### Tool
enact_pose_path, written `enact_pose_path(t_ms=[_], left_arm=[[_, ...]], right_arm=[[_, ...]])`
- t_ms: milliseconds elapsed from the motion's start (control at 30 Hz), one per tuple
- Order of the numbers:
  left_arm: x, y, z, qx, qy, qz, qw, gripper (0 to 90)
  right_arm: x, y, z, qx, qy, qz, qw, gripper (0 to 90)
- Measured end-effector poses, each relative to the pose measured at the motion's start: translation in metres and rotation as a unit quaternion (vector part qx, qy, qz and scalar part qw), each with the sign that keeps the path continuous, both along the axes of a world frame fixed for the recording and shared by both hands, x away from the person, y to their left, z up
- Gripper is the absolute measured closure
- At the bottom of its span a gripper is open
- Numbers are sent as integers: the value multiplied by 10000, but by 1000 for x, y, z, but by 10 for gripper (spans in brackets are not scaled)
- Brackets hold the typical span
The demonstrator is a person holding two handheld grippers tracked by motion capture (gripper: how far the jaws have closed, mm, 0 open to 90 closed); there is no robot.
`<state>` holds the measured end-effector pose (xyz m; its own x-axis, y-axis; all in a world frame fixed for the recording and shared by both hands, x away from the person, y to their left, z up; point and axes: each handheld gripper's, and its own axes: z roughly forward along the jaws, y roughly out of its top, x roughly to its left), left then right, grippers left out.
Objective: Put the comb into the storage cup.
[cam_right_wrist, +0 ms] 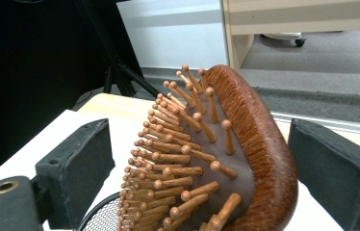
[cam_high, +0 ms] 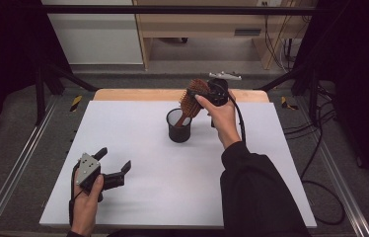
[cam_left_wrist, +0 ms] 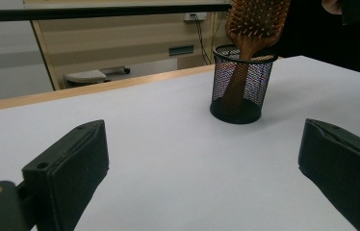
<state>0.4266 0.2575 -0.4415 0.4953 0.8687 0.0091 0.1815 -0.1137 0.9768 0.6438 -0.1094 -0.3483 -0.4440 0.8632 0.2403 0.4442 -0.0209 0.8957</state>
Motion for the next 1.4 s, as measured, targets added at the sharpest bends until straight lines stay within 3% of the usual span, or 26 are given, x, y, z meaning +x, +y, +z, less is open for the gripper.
enact_pose_path(t_ms=[1400], left_arm=[[-1, 0, 1, -27, -39, 60, 10000, 32]], right_arm=[[-29, -19, 26, 41, -610, 40, 9981, 81]])
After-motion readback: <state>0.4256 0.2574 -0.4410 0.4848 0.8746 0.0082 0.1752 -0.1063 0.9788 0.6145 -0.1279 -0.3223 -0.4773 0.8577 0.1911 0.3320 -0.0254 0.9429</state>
